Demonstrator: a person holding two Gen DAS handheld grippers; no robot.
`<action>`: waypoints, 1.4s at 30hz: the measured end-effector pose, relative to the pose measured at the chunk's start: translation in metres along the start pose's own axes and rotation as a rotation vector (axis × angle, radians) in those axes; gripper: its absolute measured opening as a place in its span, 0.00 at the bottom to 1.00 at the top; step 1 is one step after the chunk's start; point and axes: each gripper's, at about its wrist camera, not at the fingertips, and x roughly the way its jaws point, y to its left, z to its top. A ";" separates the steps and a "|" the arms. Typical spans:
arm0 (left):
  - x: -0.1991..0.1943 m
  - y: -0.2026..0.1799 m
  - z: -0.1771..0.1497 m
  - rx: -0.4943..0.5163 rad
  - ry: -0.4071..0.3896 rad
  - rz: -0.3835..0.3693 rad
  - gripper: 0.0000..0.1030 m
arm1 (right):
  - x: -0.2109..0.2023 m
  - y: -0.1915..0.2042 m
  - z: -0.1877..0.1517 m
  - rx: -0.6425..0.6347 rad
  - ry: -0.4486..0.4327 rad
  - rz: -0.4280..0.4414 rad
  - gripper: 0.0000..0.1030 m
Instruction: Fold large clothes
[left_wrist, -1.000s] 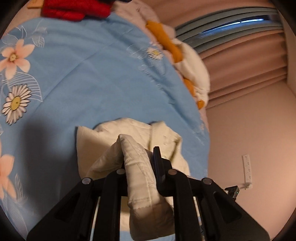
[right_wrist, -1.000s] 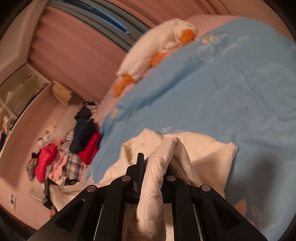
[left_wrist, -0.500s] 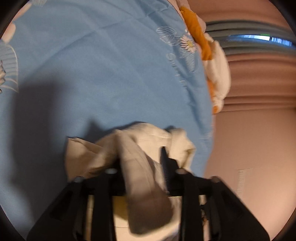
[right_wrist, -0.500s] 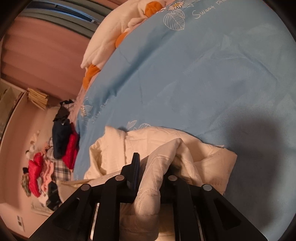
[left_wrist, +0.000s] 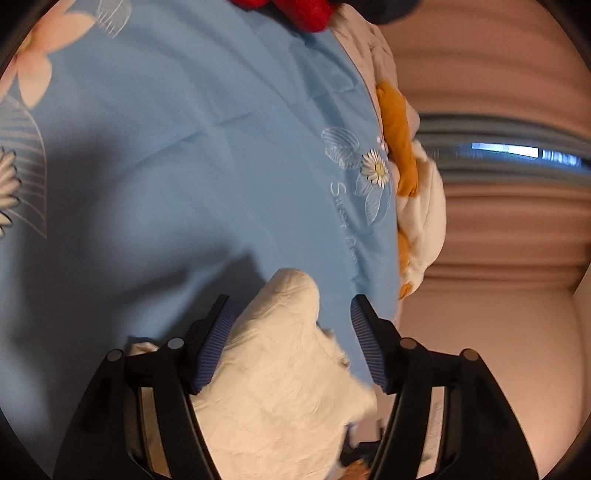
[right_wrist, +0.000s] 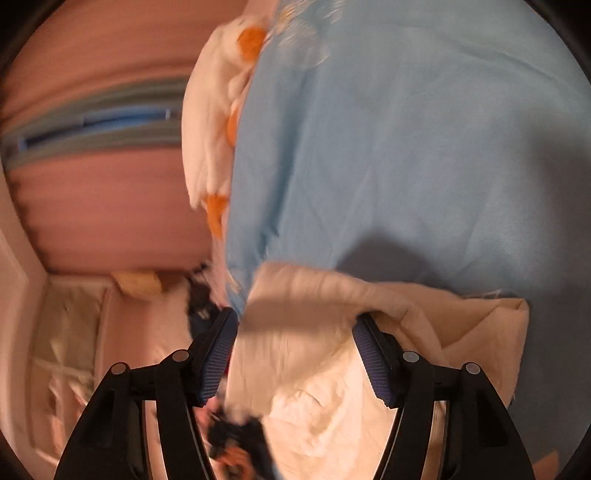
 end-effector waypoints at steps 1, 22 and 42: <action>-0.004 -0.005 -0.003 0.044 0.001 0.023 0.63 | -0.007 0.001 0.001 -0.013 -0.027 -0.005 0.65; 0.090 -0.050 -0.195 1.072 0.131 0.527 0.63 | 0.122 0.085 -0.188 -1.228 0.283 -0.603 0.44; 0.025 -0.011 -0.183 0.997 0.088 0.493 0.62 | 0.050 0.067 -0.161 -1.183 0.098 -0.729 0.38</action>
